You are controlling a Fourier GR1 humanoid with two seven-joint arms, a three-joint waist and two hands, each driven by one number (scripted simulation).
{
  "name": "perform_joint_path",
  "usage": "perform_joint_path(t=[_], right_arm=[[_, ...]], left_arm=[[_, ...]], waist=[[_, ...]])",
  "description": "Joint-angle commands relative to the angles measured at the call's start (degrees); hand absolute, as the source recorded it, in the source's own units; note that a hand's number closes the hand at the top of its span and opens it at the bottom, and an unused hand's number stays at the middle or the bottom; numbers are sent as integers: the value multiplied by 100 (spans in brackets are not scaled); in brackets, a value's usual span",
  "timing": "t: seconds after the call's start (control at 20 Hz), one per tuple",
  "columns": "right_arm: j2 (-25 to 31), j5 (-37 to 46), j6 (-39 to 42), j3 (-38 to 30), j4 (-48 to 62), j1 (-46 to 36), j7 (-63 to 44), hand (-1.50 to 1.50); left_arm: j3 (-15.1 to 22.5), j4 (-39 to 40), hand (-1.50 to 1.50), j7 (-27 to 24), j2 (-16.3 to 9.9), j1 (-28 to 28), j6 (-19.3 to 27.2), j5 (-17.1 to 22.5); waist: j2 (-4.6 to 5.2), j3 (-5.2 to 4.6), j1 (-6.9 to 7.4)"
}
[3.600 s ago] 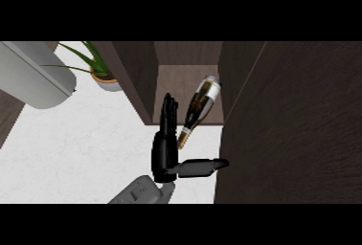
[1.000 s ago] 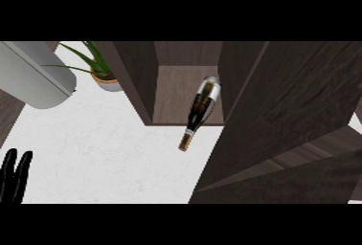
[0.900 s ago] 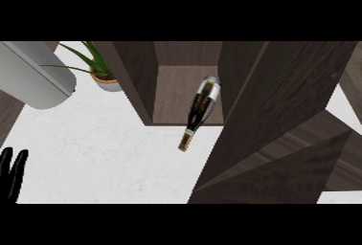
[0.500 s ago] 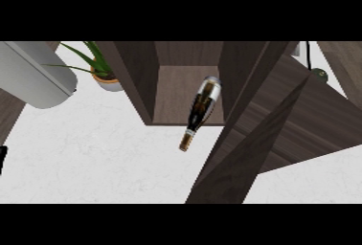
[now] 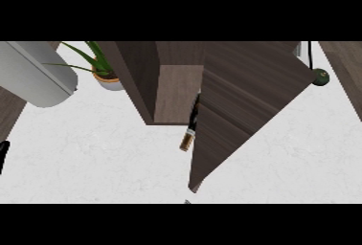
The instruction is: Pick up the wine, place it into the cabinet and close the cabinet
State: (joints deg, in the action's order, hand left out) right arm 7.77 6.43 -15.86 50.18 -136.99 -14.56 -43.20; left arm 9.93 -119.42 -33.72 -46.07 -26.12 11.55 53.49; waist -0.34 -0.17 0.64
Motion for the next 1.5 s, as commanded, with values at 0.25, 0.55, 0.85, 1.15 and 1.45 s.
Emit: perform_joint_path(t=[0.25,0.55,0.85,1.15,1.45], right_arm=[[-729,-886,-703,-309,1036,-2005,-247,150],[-747,-1430,-1400,-637,2149,-3446,28,150],[-770,-2161,-1492,-1323,3739,-4787,767,150],[-775,-1567,-774,-2135,5026,-5653,904,150],[-699,-1928,-116,-2824,6234,-5563,1733,150]], left_arm=[[302,-102,-150,240,324,357,180,-166],[-62,-109,-150,621,189,623,266,97],[-75,-169,-150,743,360,630,316,-28],[-153,316,-150,558,562,595,-132,-94],[-345,172,-150,731,656,610,37,-288]], waist=[[61,1,101],[50,2,184],[45,11,147],[38,7,46],[50,14,39]])
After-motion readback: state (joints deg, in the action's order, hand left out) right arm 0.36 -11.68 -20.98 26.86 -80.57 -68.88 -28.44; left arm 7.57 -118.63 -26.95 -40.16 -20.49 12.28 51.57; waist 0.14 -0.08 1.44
